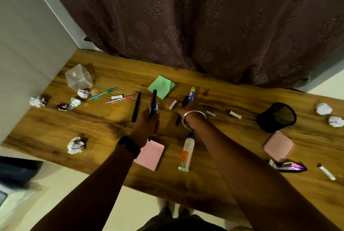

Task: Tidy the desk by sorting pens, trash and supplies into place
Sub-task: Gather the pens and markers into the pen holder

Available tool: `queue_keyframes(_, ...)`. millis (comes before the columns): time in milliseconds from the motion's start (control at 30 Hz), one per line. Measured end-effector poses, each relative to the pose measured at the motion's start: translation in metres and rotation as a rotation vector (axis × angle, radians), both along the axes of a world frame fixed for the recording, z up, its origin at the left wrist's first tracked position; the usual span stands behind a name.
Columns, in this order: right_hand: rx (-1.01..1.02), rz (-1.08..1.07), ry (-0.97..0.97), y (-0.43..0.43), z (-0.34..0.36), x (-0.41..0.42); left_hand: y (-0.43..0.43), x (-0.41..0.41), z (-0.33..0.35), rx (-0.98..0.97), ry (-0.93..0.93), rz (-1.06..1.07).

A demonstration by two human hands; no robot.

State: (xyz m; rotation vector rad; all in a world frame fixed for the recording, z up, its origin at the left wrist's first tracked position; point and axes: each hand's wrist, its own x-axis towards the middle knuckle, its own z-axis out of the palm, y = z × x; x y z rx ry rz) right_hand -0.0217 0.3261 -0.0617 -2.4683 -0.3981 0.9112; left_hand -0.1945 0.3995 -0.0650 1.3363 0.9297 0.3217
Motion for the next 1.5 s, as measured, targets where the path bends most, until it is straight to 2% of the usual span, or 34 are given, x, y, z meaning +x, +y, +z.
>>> queue_keyframes(100,0.154,0.101,0.021,-0.008,0.006,-0.016,-0.003,-0.001,0.001,-0.027,-0.033,0.057)
queue_keyframes(200,0.272,0.276,0.051,-0.009,0.012,-0.043,-0.007,0.003,0.002,0.033,0.033,0.105)
queue_keyframes(333,0.258,0.562,-0.013,0.004,0.008,-0.057,-0.01,-0.01,0.002,-0.005,-0.038,0.074)
queue_keyframes(433,0.247,0.714,-0.022,0.018,0.012,-0.066,0.001,-0.033,0.0,0.038,-0.033,0.095)
queue_keyframes(533,0.288,0.573,-0.026,0.046,0.018,-0.079,0.022,-0.053,-0.006,0.015,-0.031,0.214)
queue_keyframes(633,0.228,0.481,-0.156,0.086,0.012,-0.093,0.047,-0.068,-0.008,-0.033,0.004,0.33)
queue_keyframes(867,-0.07,0.449,-0.282,0.144,-0.005,-0.123,0.1,-0.092,-0.012,0.022,0.036,0.266)
queue_keyframes(1033,0.035,0.324,-0.166,0.149,-0.009,-0.129,0.135,-0.104,-0.019,0.012,-0.009,0.183)
queue_keyframes(1167,0.262,0.385,-0.066,0.145,-0.007,-0.153,0.15,-0.1,-0.014,-0.094,-0.074,0.094)
queue_keyframes(1267,0.354,0.395,-0.003,0.142,-0.012,-0.159,0.156,-0.102,-0.011,-0.123,-0.094,0.054)
queue_keyframes(1400,0.383,0.228,-0.204,0.162,-0.031,-0.146,0.172,-0.117,-0.015,-0.048,0.0,0.082)
queue_keyframes(1500,0.239,0.317,-0.296,0.184,-0.042,-0.138,0.183,-0.132,-0.022,-0.032,-0.038,0.09)
